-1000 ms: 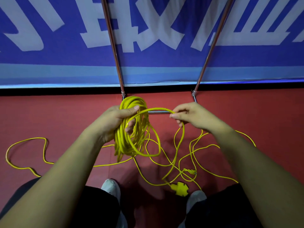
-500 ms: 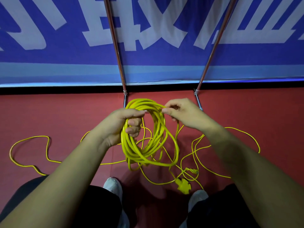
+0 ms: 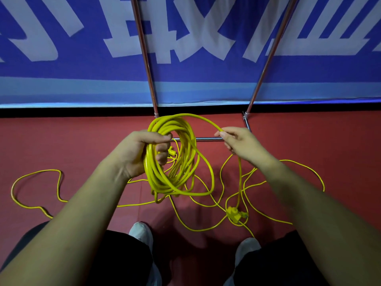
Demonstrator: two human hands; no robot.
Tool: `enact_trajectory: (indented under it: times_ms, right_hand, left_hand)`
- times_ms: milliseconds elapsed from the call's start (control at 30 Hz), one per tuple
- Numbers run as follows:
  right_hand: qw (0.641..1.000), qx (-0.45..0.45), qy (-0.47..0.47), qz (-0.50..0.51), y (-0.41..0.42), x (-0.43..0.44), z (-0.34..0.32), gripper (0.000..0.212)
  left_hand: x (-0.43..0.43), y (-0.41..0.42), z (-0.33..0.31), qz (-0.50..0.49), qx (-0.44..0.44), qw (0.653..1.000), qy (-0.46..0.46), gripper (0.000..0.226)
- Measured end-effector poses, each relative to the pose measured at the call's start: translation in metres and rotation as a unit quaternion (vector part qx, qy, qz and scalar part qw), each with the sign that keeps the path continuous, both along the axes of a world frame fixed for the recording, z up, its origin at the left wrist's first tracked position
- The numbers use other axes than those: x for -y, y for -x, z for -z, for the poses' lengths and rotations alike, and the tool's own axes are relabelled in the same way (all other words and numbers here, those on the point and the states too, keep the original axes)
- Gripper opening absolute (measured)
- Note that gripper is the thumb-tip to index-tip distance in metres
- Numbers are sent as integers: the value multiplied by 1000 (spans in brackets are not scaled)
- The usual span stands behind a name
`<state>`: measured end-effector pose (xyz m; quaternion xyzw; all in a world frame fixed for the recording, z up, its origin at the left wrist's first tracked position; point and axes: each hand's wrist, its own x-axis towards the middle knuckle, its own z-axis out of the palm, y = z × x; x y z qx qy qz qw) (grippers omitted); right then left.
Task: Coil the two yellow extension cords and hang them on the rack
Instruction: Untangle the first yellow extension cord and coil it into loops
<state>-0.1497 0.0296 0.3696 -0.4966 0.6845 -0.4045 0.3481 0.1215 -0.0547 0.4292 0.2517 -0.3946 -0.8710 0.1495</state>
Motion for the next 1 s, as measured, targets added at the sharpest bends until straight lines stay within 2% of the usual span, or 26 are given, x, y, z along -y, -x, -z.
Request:
enact_trajectory:
  times_ms: [133,200,267,333,367,400,500,533,733,867,933,1000]
  right_hand:
    - [998,58,2,-31,-20,1,-19,13]
    - [994,78,18,-80,-33,0,-27,41]
    - [988,56,30,-139,-45,0,-30,74]
    - [987,-9,41,-156,-54,2,-26,91]
    - [988,-43,46,-143,-55,3,-25,92]
    - [988,-65,50,-129,-55,3,-26,87]
    - [987,-122,29,-100,-52,3,-28,41]
    - [985,-142,17,-94,-51,3,-28,33]
    - [988,-138,-10,-67,-30,-1,-36,18]
    - [989,-131,-25,-70,-25,-4,-42,7]
    - [984,-163,-6,-69,-24,-6,-48,11]
    - [972,-225,10,-66,-22,-10,-59,13]
  left_hand:
    - [-3,1,1,43,59,997,25,31]
    - [-5,2,2,61,67,995,31,33]
    - [-11,4,2,80,61,993,57,27]
    - [-17,4,0,91,58,991,82,22]
    - [-18,5,0,92,52,991,87,21]
    - [-20,5,-1,94,42,991,87,21]
    - [-23,6,-2,98,12,993,61,23]
    - [-24,6,-2,93,7,994,52,24]
    - [-20,11,0,-18,34,999,34,35]
    - [-19,15,2,-18,57,997,58,28]
    - [-15,12,6,-4,76,989,123,15]
    - [-12,8,10,16,118,967,223,8]
